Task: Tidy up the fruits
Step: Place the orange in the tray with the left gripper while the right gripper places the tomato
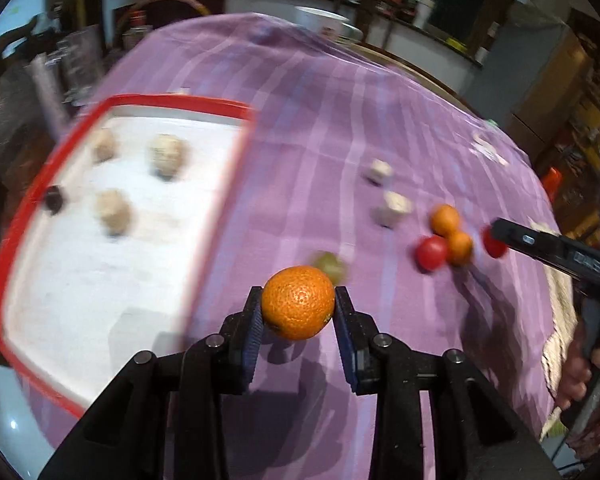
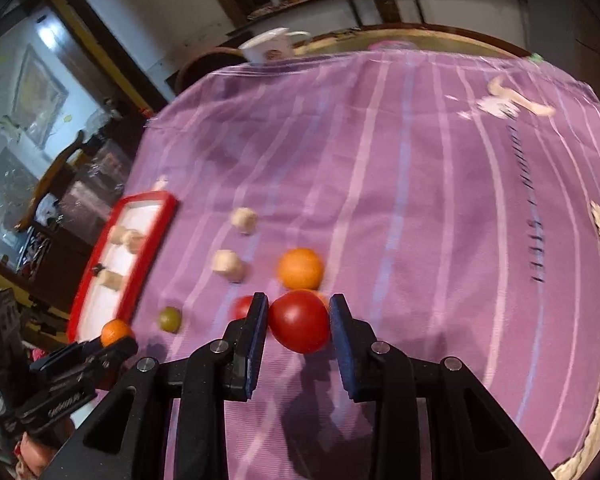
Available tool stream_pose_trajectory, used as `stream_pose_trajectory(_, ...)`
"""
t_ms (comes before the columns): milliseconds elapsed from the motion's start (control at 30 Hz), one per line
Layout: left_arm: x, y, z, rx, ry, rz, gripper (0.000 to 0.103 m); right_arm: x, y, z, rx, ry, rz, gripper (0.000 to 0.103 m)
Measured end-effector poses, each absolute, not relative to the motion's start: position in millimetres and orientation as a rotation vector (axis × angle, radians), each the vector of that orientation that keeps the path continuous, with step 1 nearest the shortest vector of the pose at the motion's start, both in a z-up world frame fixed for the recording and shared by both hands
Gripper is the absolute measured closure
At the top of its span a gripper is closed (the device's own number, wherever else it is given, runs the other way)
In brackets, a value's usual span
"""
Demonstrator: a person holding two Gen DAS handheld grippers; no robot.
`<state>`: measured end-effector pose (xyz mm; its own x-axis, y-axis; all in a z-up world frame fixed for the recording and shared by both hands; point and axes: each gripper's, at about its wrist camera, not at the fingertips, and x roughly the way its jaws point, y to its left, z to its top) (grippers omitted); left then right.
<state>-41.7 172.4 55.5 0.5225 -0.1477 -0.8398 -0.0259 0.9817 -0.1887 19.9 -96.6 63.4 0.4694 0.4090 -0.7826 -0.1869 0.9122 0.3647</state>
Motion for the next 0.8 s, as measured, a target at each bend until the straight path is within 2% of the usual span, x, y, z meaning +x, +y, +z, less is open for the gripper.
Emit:
stream_pose_trajectory(400,-37.2,326.2,45.6,-0.247,1.071,0.193,0.070,10.5,74.2,81.6,0.108,1.027,0.650,0.068)
stream_pose_trajectory(567,-24.4,359.8,33.5,-0.246,1.093,0.238,0.070,10.0,152.8,61.1,0.024,1.067,0.739,0.068)
stream_pose_trajectory(800,-23.4,371.0,25.9,-0.232,1.103,0.235,0.070,5.8,209.3,28.5,-0.074,1.104,0.775,0.068)
